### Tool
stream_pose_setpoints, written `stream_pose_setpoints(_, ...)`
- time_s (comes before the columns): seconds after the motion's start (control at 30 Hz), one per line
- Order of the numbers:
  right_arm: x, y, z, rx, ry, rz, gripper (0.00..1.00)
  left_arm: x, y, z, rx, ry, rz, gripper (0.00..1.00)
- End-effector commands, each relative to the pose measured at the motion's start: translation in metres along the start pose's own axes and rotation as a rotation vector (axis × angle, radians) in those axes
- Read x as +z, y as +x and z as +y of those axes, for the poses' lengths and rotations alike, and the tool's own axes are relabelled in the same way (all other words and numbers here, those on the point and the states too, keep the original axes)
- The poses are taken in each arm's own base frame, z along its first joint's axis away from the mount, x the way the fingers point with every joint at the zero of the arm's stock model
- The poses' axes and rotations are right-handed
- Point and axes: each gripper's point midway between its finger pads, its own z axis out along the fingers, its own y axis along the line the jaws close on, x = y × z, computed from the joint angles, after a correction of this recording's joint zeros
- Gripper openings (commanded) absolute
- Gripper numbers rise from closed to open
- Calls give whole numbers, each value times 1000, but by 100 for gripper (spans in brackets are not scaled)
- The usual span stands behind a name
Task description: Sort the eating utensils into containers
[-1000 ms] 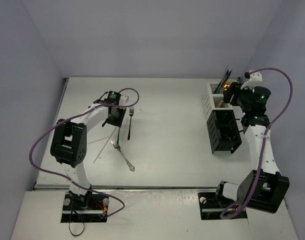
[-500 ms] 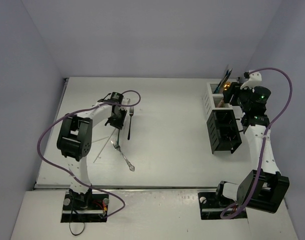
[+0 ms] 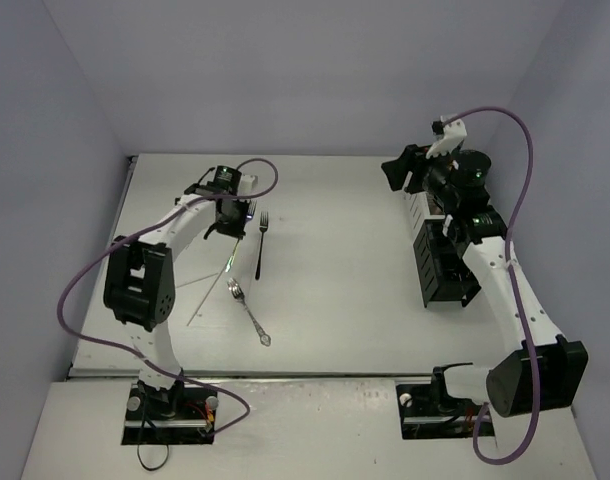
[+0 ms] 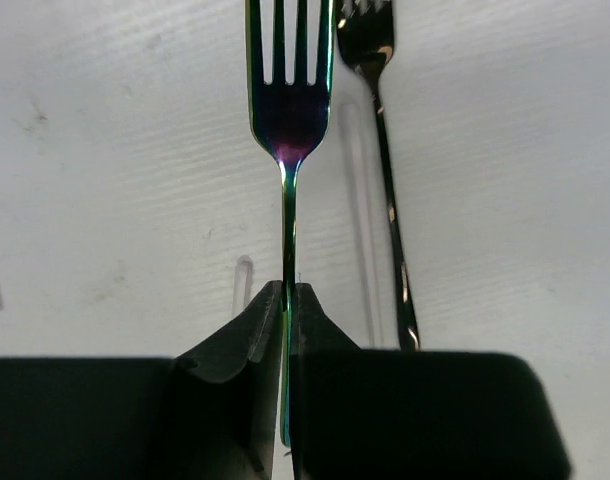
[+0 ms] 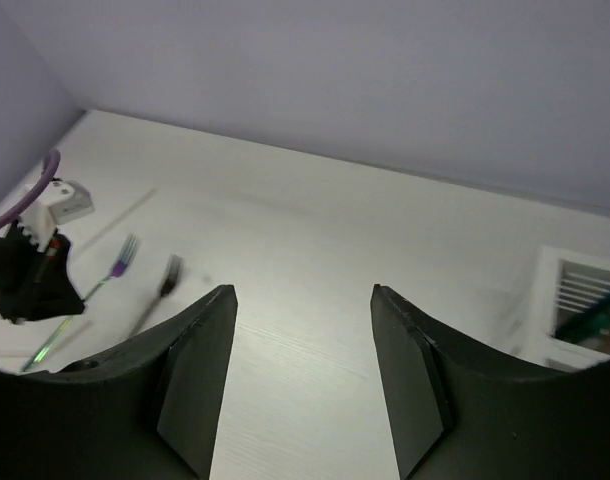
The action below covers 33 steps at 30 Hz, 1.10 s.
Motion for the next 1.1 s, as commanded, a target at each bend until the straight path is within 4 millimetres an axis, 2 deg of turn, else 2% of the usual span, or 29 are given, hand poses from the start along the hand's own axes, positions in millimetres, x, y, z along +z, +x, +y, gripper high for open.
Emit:
stream_pose_setpoints(0.0,19,-49,56,237,-145,-85,54,-115,-74,-23,28,89,-345,0)
stream_pose_setpoints(0.07,32,-41,76,289,-193,-46,55,-136,-79,-34,29,135,-396,0)
stream_pose_setpoints(0.1,37,-43,98,330,-244,-29,55,-145,-82,-42,30,158,-420,0)
stream_pose_setpoints(0.13,44,-40,112,363,-272,-7,56,-154,-83,-48,26,181,-443,0)
stream_pose_setpoints(0.2,59,-28,126,408,-298,36,57,-167,-85,-59,18,229,-473,0)
stream_pose_setpoints(0.37,77,-17,152,420,-360,80,60,-194,-85,-89,45,328,-530,0)
stream_pose_setpoints(0.57,84,-9,196,381,-452,105,66,-211,-83,-120,110,391,-560,0)
stream_pose_setpoints(0.77,90,8,228,346,-521,144,66,-214,-79,-140,173,411,-561,0)
stream_pose_setpoints(0.87,94,15,235,333,-531,157,58,-213,-77,-143,181,418,-556,0)
stream_pose_setpoints(0.9,95,15,234,333,-527,155,52,-213,-77,-143,182,418,-556,0)
stream_pose_setpoints(0.93,96,18,233,335,-522,161,35,-214,-77,-143,187,418,-560,0)
stream_pose_setpoints(1.0,99,21,228,341,-504,164,13,-216,-77,-143,195,419,-568,0)
stream_pose_setpoints(1.03,101,21,223,345,-493,164,4,-217,-76,-143,199,417,-571,0)
stream_pose_setpoints(1.07,101,20,218,349,-485,160,0,-218,-76,-142,202,415,-579,1)
